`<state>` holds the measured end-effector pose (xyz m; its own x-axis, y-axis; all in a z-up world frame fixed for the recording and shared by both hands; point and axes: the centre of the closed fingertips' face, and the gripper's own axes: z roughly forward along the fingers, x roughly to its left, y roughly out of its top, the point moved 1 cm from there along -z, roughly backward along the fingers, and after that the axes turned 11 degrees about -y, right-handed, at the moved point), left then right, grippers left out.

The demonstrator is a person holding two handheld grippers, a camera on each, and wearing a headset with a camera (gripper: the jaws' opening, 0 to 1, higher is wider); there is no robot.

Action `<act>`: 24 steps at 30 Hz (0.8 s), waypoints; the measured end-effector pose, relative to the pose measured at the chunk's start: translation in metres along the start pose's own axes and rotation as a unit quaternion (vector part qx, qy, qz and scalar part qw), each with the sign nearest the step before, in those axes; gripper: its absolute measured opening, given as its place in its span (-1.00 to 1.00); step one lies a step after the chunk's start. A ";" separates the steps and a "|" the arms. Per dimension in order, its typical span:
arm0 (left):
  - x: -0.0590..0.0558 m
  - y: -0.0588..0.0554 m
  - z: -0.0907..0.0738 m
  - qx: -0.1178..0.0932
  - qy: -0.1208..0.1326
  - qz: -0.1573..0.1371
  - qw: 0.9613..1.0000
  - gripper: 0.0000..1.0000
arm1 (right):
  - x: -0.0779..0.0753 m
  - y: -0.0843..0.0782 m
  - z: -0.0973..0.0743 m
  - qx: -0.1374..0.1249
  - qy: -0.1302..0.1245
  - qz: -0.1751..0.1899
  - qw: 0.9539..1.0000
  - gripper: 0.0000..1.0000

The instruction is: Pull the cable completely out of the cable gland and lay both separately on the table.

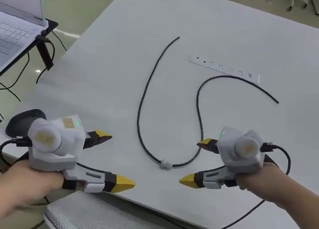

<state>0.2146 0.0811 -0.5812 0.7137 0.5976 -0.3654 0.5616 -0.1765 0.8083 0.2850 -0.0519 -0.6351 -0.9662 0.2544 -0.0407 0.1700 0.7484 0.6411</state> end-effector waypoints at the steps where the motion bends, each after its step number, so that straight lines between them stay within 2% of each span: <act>1: 0.000 0.000 0.000 0.000 0.000 -0.002 1.000 0.72 | 0.000 0.000 0.003 0.003 0.002 -0.001 1.000 0.35; 4: 0.002 -0.002 -0.002 0.005 0.001 -0.003 1.000 0.71 | 0.001 -0.003 0.011 0.022 0.006 -0.016 1.000 0.19; 7: 0.002 -0.003 -0.003 0.009 0.001 -0.001 1.000 0.73 | 0.004 -0.004 0.020 0.035 0.014 -0.030 0.999 0.12; 11: 0.004 -0.003 -0.004 0.011 0.002 0.000 1.000 0.77 | 0.005 -0.004 0.031 0.045 0.021 -0.040 0.998 0.01; 16: 0.006 -0.006 -0.005 0.016 0.003 0.000 1.000 0.79 | 0.006 -0.007 0.042 0.065 0.033 -0.040 0.997 -0.23; 18: 0.007 -0.008 -0.004 0.018 0.002 0.002 1.000 0.79 | 0.007 -0.006 0.046 0.065 0.035 -0.045 0.996 -0.24; 24: 0.009 -0.007 -0.005 0.011 0.002 -0.003 1.000 0.78 | 0.008 -0.011 0.056 0.079 0.043 -0.055 0.994 -0.40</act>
<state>0.2152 0.0912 -0.5880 0.7087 0.6013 -0.3690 0.5753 -0.1897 0.7956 0.2863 -0.0237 -0.6858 -0.9926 0.1169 -0.0338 0.0836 0.8571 0.5084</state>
